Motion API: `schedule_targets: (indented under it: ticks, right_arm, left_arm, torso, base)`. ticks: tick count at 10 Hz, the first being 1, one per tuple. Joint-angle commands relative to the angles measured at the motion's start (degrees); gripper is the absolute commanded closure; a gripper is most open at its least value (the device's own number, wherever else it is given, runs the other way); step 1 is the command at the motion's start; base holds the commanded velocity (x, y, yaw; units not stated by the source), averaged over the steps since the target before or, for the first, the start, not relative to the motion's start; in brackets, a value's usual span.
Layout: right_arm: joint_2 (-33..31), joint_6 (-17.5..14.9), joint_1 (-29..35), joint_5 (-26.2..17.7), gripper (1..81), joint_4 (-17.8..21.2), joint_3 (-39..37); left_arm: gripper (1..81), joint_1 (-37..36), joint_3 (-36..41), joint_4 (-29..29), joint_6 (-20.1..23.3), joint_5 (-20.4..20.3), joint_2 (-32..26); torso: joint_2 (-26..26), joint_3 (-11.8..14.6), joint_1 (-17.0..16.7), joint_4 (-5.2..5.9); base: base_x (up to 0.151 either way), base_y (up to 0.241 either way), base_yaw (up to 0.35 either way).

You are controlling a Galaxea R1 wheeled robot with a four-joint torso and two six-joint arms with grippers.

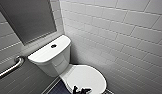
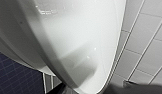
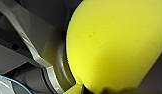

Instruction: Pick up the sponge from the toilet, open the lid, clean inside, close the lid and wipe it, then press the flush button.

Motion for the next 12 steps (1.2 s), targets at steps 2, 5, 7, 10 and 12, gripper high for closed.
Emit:
schedule_targets:
  ticks: [2,5,7,10,12]
  right_arm:
    - [0.4,0.1,-1.1,-3.4,81.1,-1.2,1.9]
    - [0.4,0.1,-1.1,-3.4,81.1,-1.2,2.0]
    - [0.5,0.0,-1.0,-3.4,81.1,-1.2,2.0]
    - [0.6,-0.1,-0.9,-3.4,81.1,-1.2,2.1]
    - [0.7,-0.1,-0.9,-3.4,81.1,-1.2,2.1]
  left_arm:
    - [1.0,-8.7,6.2,1.3,1.0,-8.9,-3.0]
    - [1.0,-8.6,7.8,-1.0,0.8,-10.9,-4.9]
    - [1.0,-8.6,8.1,-4.5,0.6,-13.7,-6.1]
    - [1.0,-8.7,9.8,-8.4,0.5,-17.4,-9.6]
    - [1.0,-8.6,11.4,-9.4,0.5,-19.3,-12.0]
  torso:
    - [0.0,0.0,0.0,0.0]
    - [0.0,0.0,0.0,0.0]
    - [0.0,0.0,0.0,0.0]
    - [0.0,0.0,0.0,0.0]
    - [0.0,0.0,0.0,0.0]
  base:
    - [0.0,0.0,0.0]
    - [0.0,0.0,0.0]
    - [0.0,0.0,0.0]
    - [0.0,0.0,0.0]
    - [0.0,0.0,0.0]
